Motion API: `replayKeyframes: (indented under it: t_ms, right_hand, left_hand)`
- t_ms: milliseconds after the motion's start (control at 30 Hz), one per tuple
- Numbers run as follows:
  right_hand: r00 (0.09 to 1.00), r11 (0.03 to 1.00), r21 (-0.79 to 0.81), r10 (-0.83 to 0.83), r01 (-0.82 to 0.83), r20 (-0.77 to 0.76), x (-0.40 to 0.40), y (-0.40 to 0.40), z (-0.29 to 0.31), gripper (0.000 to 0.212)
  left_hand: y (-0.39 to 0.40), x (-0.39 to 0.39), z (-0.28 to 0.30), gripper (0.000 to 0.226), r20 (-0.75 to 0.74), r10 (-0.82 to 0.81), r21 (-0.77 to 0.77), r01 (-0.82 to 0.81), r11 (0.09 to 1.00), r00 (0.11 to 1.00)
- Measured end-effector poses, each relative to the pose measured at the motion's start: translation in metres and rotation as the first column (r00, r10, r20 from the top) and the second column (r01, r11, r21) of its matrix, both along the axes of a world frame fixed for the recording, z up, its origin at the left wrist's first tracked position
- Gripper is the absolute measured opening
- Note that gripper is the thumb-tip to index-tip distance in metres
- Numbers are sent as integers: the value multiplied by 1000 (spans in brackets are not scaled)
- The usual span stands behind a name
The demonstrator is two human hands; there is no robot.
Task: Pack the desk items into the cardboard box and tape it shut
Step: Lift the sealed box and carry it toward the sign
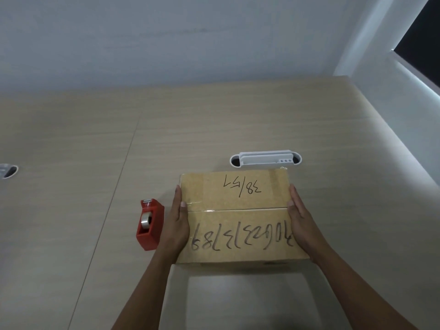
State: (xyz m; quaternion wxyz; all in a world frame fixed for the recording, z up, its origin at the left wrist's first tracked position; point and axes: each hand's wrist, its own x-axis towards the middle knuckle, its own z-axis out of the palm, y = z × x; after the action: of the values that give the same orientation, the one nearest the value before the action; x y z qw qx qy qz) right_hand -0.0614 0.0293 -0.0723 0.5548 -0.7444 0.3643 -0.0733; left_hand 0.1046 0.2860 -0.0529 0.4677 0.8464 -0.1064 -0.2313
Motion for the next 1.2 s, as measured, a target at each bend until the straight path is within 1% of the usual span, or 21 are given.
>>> replayKeyframes:
  t_ms: [133, 233, 400, 567, 700, 833, 967, 1033, 1133, 1200]
  right_hand:
    - [1000, 1000, 0, -5, 5, -14, 3, 1, 6, 50]
    - [1000, 1000, -5, -6, 6, -12, 3, -1, 24, 49]
    - [998, 999, -49, -8, 11, 59, -4, -8, 81, 49]
    - [993, 998, -57, -16, 23, 113, -16, -16, 140, 49]
    - [983, 992, -76, -92, 105, 160, -41, -24, 175, 49]
    - [964, 977, -43, -196, 207, 183, -89, -21, 202, 48]
    - [931, 939, -96, -307, 330, 198, -147, -7, 226, 50]
    - [900, 904, -119, -380, 410, 215, -181, -1, 231, 50]
    - [848, 852, -113, -478, 511, 227, -239, 10, 237, 50]
    - [804, 808, -102, -548, 580, 231, -281, 20, 241, 50]
  left_hand:
    - [2, -2, 6, 55, -8, -15, -2, 15, 1000, 1000]
    - [0, -5, 25, 56, -15, -20, 7, 20, 1000, 1000]
    - [-11, -11, 85, 61, 31, -45, -33, 46, 998, 999]
    - [-26, -22, 140, 53, 130, -20, -88, 31, 996, 991]
    - [-41, -35, 173, 53, 185, -56, -106, 76, 991, 981]
    - [-57, -56, 203, 52, 246, -159, -109, 190, 976, 956]
    - [-73, -82, 223, 49, 317, -286, -126, 339, 932, 904]
    - [-84, -104, 229, 49, 330, -355, -145, 419, 896, 875]
    - [-100, -140, 235, 48, 333, -466, -148, 534, 832, 819]
    - [-113, -165, 237, 47, 336, -549, -134, 616, 776, 765]
